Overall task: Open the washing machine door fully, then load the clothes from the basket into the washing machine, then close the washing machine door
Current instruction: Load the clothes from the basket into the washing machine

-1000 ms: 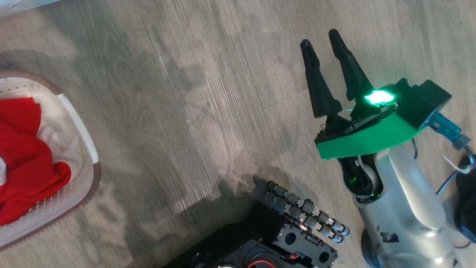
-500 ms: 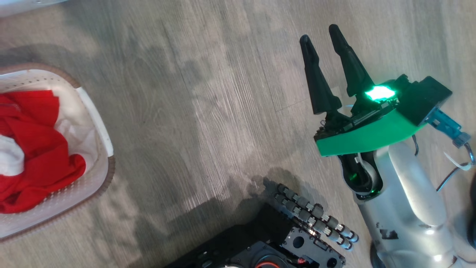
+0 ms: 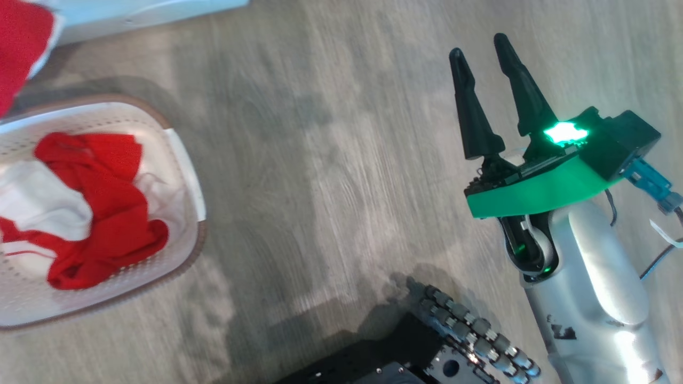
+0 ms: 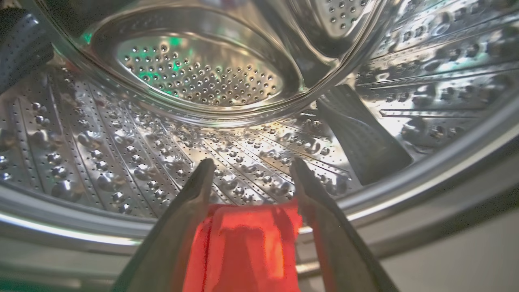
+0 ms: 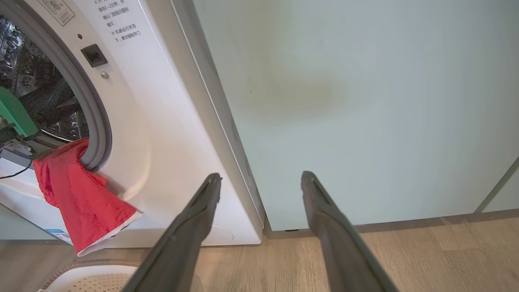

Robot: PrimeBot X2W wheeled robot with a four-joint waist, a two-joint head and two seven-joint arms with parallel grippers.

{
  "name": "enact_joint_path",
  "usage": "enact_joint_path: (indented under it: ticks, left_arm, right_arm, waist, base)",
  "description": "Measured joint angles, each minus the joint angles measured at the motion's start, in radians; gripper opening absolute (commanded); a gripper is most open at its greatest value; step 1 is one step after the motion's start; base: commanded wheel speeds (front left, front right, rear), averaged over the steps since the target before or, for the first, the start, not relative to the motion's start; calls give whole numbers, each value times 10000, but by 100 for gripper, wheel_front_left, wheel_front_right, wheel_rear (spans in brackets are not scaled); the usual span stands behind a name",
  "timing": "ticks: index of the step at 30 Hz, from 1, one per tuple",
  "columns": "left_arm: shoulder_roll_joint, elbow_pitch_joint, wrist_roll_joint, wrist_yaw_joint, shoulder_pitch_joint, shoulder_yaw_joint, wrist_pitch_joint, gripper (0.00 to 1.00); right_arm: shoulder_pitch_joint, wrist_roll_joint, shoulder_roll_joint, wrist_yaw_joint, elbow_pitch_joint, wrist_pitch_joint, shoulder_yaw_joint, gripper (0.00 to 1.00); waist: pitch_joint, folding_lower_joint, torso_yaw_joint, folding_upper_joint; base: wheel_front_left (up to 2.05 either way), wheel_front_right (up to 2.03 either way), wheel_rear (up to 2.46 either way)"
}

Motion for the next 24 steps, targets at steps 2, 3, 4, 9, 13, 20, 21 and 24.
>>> enact_joint_path:
  ticks: [2, 3, 4, 9, 13, 20, 21, 24]
  left_arm:
    - [-125, -587, -142, 157, 642, 29, -157, 100]
    - [-207, -918, -247, 234, 978, 73, -234, 100]
    - [-293, -1298, -347, 341, 1337, 132, -299, 100]
    - [-562, -3536, -635, 872, 3332, 314, -665, 100]
    - [-688, -5459, -690, 1536, 5181, 343, -815, 100]
    - [-836, -7881, -652, 2550, 8027, 378, -817, 100]
    - [-872, -8136, -652, 2637, 8335, 370, -819, 100]
    - [-997, -8625, -581, 2940, 9102, 288, -817, 100]
  right_arm:
    - [17, -123, 0, 0, 38, -23, -77, 100]
    - [30, -169, 0, 0, 71, -25, -119, 100]
    - [45, -224, -2, 0, 113, -25, -171, 100]
    - [283, -483, -4, 0, 316, -25, -389, 100]
    - [413, -587, -4, 0, 431, -25, -667, 100]
    - [440, -855, -8, 0, 671, -19, -1106, 100]
    - [457, -911, -8, 0, 717, -12, -1183, 100]
    - [554, -1007, -15, 0, 855, 75, -1350, 100]
  waist:
    - [-167, 0, 166, 0]
    - [-250, 0, 252, 0]
    - [-331, 0, 349, 0]
    - [-730, 0, 834, 0]
    - [-1055, 0, 1217, 0]
    - [-1638, 0, 1747, 0]
    - [-1724, 0, 1819, 0]
    - [-1991, 0, 2022, 0]
  base:
    - [0, 0, 0]
    - [0, 0, 0]
    - [0, 0, 0]
    - [0, 0, 0]
    - [0, 0, 0]
    - [0, 0, 0]
    - [0, 0, 0]
    - [0, 0, 0]
